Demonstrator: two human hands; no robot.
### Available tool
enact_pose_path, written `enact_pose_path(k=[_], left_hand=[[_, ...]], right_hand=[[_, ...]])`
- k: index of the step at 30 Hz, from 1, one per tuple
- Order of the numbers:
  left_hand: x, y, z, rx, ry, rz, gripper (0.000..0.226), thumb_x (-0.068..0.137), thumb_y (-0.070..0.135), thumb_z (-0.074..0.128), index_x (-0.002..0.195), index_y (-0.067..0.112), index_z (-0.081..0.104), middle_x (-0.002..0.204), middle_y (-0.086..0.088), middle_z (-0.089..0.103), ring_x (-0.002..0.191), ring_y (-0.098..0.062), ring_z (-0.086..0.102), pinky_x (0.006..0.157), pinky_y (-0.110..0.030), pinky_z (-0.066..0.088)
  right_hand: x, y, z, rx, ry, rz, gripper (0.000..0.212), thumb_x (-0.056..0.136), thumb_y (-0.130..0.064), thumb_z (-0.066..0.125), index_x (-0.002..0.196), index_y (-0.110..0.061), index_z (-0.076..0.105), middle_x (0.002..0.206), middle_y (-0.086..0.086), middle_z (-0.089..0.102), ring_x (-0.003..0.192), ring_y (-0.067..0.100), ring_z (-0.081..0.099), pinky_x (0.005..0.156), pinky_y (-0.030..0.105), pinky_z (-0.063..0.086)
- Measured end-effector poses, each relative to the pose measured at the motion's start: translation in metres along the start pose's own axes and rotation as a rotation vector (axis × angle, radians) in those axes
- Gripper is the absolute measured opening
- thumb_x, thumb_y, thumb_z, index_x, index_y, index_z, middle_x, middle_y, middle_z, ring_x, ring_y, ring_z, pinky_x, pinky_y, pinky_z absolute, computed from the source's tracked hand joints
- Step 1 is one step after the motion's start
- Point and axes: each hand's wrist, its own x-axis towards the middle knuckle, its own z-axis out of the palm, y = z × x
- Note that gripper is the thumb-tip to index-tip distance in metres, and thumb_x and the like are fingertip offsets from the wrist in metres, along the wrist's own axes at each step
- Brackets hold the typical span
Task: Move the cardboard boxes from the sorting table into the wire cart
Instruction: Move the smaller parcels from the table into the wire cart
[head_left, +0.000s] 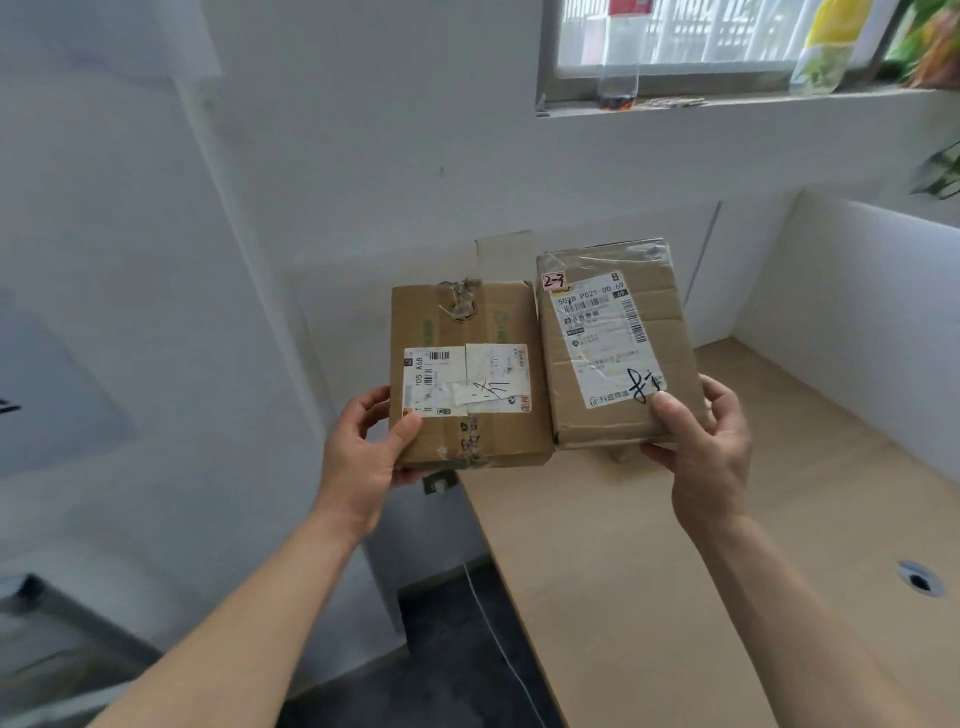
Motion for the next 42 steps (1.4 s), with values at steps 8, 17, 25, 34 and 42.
enact_pose_path(k=[8,17,25,34,42], left_hand=[[-0.057,0.005,-0.021,0.021,0.21,0.03,0.031,0.091,0.018,0.072,0.115,0.034,0.062,0.114,0.011,0.07,0.095,-0.017,0.073,0.06,-0.039,0.06],[-0.12,0.026,-0.072,0.021,0.359,0.047,0.033,0.087,0.025,0.074,0.115,0.038,0.061,0.114,0.01,0.069,0.098,-0.017,0.072,0.064,-0.04,0.062],[-0.197,0.05,-0.133,-0.027,0.496,0.117,0.051,0.069,0.034,0.08,0.118,0.03,0.062,0.117,0.009,0.069,0.098,-0.021,0.073,0.062,-0.044,0.061],[-0.335,0.072,-0.227,-0.034,0.649,0.197,0.05,0.068,0.029,0.082,0.115,0.031,0.064,0.125,-0.001,0.064,0.099,-0.021,0.073,0.066,-0.056,0.062],[-0.444,0.087,-0.291,-0.037,0.788,0.255,0.049,0.067,0.03,0.083,0.113,0.037,0.066,0.124,0.0,0.066,0.1,-0.026,0.073,0.066,-0.054,0.062]], right_hand=[[-0.013,0.002,0.005,-0.052,-0.222,-0.017,0.042,0.063,-0.042,0.073,0.096,-0.055,0.052,0.095,-0.022,0.069,0.078,0.011,0.066,0.063,0.038,0.053],[-0.056,-0.011,0.044,-0.029,-0.446,0.0,0.053,0.06,-0.044,0.072,0.107,-0.047,0.049,0.109,-0.009,0.065,0.089,0.013,0.067,0.069,0.036,0.056],[-0.125,-0.023,0.087,0.001,-0.564,-0.01,0.045,0.063,-0.043,0.073,0.101,-0.057,0.054,0.113,-0.004,0.067,0.096,0.017,0.069,0.071,0.038,0.059],[-0.256,-0.034,0.133,0.037,-0.761,-0.013,0.043,0.069,-0.037,0.073,0.104,-0.054,0.054,0.121,0.003,0.063,0.108,0.029,0.067,0.079,0.049,0.06],[-0.36,-0.048,0.164,0.103,-0.953,0.024,0.043,0.075,-0.03,0.067,0.113,-0.038,0.048,0.12,0.002,0.062,0.108,0.025,0.066,0.086,0.045,0.059]])
